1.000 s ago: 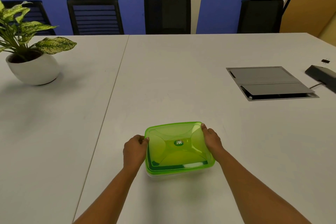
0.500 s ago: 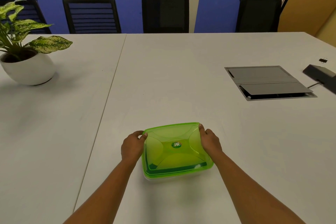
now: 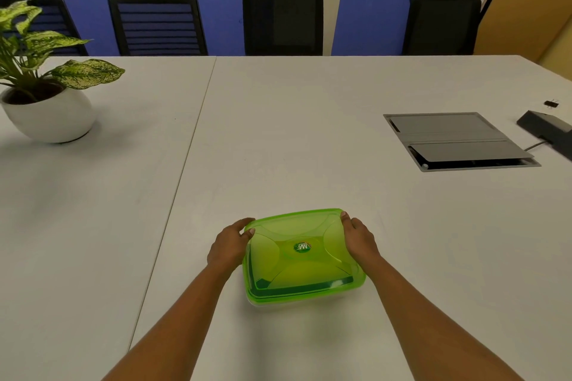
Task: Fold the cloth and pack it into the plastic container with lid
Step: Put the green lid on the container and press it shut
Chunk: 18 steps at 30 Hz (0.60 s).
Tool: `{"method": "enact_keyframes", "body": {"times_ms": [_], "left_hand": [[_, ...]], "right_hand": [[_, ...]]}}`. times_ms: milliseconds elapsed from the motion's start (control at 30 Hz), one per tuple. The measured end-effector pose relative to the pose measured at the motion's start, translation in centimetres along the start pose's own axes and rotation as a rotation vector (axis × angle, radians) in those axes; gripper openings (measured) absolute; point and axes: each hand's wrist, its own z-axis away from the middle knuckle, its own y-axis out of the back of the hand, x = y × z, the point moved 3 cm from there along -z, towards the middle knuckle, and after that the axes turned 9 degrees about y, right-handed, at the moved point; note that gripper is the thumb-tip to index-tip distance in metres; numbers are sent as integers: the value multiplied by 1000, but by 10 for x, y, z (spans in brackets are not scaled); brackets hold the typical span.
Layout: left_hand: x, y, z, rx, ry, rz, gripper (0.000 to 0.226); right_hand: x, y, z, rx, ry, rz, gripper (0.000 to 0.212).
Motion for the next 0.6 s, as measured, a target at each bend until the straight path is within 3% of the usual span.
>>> {"method": "enact_keyframes", "body": {"times_ms": [167,367,600], "left_hand": [[-1,0,-2,-33,15,17,32],[-2,-3,-5,-27,19,18,33],[-3,-6,-7,-3,-3,-19,33]], "right_hand": [[-9,2,-12,-56,-68,-132,43],[-13,1,-17,-115,-75,-59,68],[-8,-1,-17,-105,-73,-33,67]]}}
